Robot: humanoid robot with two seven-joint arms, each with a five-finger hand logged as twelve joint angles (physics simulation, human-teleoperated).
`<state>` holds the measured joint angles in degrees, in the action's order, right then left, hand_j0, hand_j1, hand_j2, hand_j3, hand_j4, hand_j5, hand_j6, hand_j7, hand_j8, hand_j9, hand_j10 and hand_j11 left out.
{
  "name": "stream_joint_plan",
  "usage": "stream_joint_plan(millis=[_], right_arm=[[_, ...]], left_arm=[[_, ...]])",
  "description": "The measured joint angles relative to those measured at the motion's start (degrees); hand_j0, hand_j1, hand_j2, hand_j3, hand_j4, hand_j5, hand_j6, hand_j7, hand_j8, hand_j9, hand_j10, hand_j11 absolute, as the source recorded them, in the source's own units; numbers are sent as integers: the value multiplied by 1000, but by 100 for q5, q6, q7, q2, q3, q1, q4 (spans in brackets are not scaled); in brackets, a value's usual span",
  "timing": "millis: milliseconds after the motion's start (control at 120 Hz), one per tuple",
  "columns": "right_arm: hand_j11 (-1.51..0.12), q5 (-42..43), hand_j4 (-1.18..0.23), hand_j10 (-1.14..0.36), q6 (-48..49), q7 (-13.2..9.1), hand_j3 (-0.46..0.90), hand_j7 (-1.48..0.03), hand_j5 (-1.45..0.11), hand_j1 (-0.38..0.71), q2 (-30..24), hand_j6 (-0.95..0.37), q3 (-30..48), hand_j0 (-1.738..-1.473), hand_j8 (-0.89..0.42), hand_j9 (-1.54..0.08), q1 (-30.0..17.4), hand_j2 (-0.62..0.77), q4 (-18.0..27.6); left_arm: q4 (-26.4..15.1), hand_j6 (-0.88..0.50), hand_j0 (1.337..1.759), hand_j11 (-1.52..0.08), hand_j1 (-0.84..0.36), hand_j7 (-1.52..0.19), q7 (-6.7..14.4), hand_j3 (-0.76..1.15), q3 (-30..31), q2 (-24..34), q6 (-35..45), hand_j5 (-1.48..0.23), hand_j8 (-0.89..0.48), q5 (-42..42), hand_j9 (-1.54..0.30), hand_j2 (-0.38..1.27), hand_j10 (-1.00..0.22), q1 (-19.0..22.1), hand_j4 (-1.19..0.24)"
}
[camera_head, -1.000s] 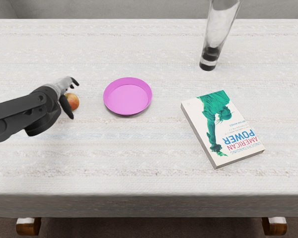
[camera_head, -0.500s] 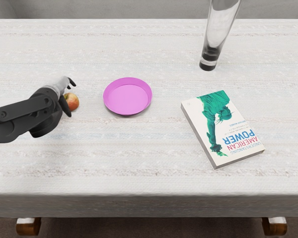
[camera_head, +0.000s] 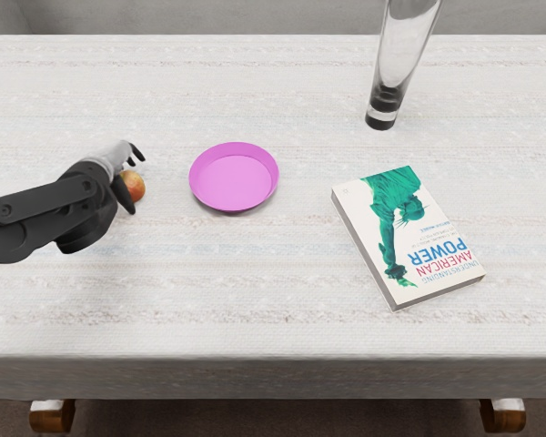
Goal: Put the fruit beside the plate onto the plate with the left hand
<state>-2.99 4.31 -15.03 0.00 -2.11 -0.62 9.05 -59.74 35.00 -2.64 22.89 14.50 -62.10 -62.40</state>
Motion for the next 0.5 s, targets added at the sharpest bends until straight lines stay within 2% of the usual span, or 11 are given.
stream_joint_plan(millis=[500], right_arm=[[0, 0, 0, 0, 0, 0, 0, 0, 0, -349, 0, 0, -7, -1658, 0, 0, 43, 0, 0]], left_arm=[[-3, -422, 1658, -546, -148, -546, -1, 1, 0, 30, 0, -546, -422, 16, -546, 103, -421, 4, -422]])
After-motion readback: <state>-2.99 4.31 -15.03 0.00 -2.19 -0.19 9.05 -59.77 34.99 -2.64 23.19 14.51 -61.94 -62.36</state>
